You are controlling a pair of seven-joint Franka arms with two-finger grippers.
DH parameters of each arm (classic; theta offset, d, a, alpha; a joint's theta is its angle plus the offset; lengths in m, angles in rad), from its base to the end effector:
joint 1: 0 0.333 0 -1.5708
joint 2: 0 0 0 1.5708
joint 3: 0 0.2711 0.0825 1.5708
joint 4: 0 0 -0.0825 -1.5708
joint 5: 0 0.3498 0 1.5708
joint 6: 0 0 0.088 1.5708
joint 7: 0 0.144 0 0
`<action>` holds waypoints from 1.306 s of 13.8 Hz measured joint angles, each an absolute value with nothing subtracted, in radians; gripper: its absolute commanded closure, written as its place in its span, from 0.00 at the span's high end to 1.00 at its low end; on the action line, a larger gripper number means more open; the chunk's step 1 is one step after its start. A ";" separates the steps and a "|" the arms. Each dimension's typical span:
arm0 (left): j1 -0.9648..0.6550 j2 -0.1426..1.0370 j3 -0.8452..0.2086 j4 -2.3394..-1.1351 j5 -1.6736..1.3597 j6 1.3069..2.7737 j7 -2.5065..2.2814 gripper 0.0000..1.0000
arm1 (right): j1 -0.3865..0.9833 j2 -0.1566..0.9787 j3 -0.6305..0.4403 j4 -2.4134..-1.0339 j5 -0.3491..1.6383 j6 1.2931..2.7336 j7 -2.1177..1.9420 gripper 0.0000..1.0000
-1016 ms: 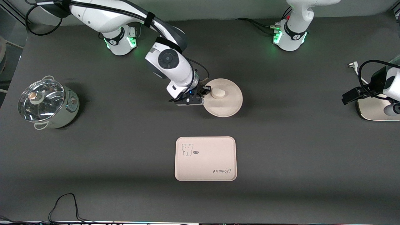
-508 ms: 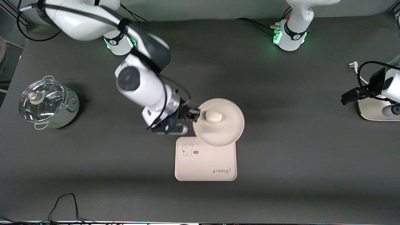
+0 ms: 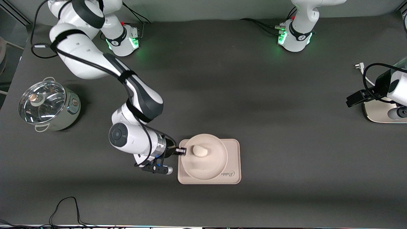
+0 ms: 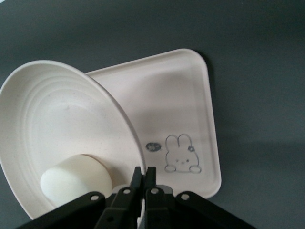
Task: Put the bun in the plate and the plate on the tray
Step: 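Lift the plate with the right gripper and carry it over the tray, then lower the plate onto the rabbit tray and open the right gripper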
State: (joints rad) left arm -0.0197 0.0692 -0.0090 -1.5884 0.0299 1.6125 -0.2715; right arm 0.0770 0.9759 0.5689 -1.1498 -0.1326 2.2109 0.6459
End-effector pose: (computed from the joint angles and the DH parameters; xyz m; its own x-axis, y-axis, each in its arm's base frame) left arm 0.5380 -0.0111 0.5019 0.9703 0.2391 -0.0356 0.2377 -0.9705 -0.0402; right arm 0.6433 0.3324 0.2332 0.9816 -0.1813 -0.0592 -0.1901 -0.9064 -0.3773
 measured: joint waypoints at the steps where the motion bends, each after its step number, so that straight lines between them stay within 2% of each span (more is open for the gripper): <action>1: -0.020 0.070 -0.009 -1.589 0.030 1.612 -0.271 1.00 | 0.082 1.004 0.566 -1.149 -0.133 2.238 0.646 0.00; 4: -0.020 0.073 -0.009 -1.589 0.030 1.612 -0.271 1.00 | 0.113 1.062 0.549 -1.146 -0.133 2.294 0.646 0.00; 11: -0.020 0.081 -0.009 -1.589 0.029 1.612 -0.271 1.00 | 0.135 1.097 0.507 -1.144 -0.133 2.302 0.646 0.00; 12: -0.020 0.081 -0.009 -1.589 0.029 1.612 -0.271 1.00 | 0.137 1.103 0.507 -1.144 -0.133 2.317 0.646 0.35; 13: -0.020 0.081 -0.009 -1.588 0.029 1.612 -0.271 1.00 | 0.140 1.110 0.507 -1.144 -0.133 2.330 0.646 0.99; 18: -0.020 0.081 -0.009 -1.588 0.027 1.612 -0.271 1.00 | 0.148 1.100 0.507 -1.122 -0.138 2.353 0.646 1.00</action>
State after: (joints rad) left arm -0.0197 0.0805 -0.0091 -1.5882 0.0274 1.6124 -0.2711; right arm 0.1477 1.1003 0.5072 -1.1216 -0.1383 2.3530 0.6458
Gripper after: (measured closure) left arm 0.000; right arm 0.476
